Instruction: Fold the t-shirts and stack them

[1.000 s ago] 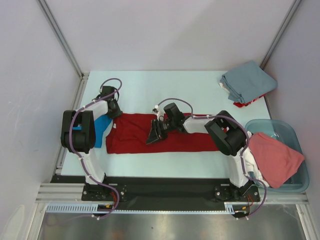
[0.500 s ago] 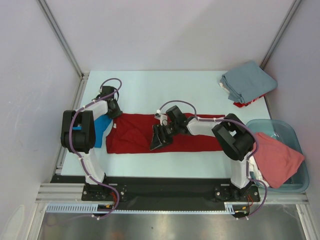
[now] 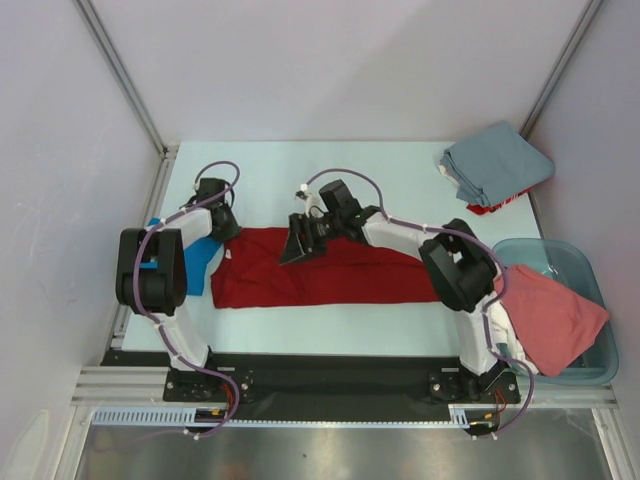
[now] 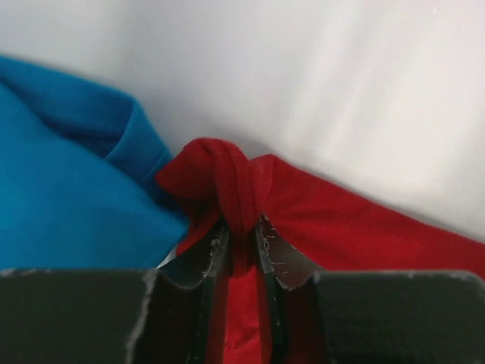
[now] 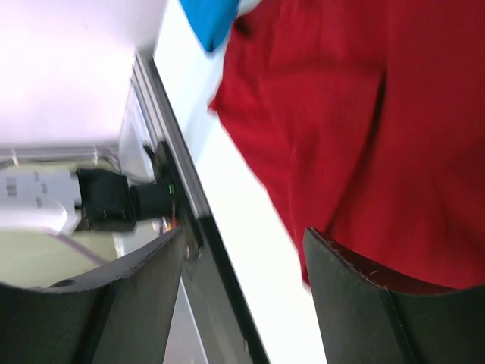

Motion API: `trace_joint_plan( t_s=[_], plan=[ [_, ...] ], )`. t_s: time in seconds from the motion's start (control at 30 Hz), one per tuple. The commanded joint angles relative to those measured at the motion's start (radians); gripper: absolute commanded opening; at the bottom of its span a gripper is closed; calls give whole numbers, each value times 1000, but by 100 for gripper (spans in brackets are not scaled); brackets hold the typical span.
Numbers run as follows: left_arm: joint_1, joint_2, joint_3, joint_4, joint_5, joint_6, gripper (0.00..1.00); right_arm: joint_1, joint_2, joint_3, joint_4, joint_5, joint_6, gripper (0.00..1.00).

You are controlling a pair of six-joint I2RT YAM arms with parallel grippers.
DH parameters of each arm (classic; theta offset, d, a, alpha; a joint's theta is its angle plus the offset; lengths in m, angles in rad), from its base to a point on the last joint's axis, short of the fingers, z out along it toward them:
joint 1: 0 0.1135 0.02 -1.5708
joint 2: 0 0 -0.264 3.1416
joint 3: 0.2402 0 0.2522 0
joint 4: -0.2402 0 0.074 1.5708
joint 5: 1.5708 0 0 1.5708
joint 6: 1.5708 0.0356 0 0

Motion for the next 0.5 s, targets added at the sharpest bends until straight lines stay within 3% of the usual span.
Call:
trace_joint_plan(
  t_s=[0.0, 0.27, 0.33, 0.47],
  plan=[
    [17, -98, -39, 25, -20, -27, 22, 15, 118, 95, 149, -12, 117, 70],
    [26, -127, -65, 37, -22, -52, 14, 23, 309, 261, 292, 25, 257, 70],
    [26, -127, -67, 38, -11, -54, 5, 21, 342, 279, 353, 16, 288, 70],
    [55, -119, -65, 38, -13, -47, 4, 24, 403, 348, 410, 7, 335, 70]
  ],
)
